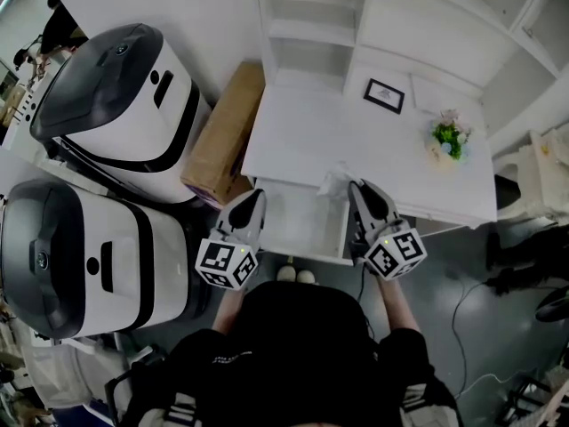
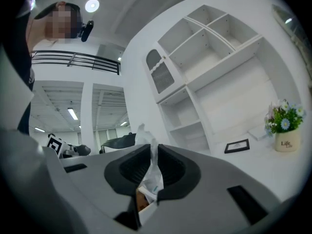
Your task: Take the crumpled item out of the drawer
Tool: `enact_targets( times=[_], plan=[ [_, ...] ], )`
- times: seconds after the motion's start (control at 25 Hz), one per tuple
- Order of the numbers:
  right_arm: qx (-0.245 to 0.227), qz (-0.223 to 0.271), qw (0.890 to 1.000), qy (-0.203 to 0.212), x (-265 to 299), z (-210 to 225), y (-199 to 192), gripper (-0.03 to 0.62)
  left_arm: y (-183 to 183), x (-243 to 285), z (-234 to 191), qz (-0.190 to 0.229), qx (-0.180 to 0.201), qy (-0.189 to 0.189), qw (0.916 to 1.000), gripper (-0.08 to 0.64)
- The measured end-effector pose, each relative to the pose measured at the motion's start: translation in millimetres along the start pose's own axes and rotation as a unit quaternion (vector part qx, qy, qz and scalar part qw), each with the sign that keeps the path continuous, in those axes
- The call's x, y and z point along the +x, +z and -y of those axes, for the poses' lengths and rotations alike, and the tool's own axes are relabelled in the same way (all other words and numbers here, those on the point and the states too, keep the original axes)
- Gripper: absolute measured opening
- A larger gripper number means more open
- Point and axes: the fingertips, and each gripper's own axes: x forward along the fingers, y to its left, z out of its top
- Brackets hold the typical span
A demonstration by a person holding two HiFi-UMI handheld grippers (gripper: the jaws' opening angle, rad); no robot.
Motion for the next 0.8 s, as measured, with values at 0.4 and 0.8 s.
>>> enact_targets(
  times=[0.4,0.8],
  plan=[
    [-0.042,0.025,0.999,-0.017,2.7,5.6,22.3,0.034,23.0,1.6,-14.2,0.024,0.017,0.019,0.9994,-0.002],
    [-0.070,0.022,0.997,-0.034,4.6,12.1,28.7,0.028,25.8,4.8,-21.9,0.021,0.021,0.031,0.9991,-0.003]
  ],
)
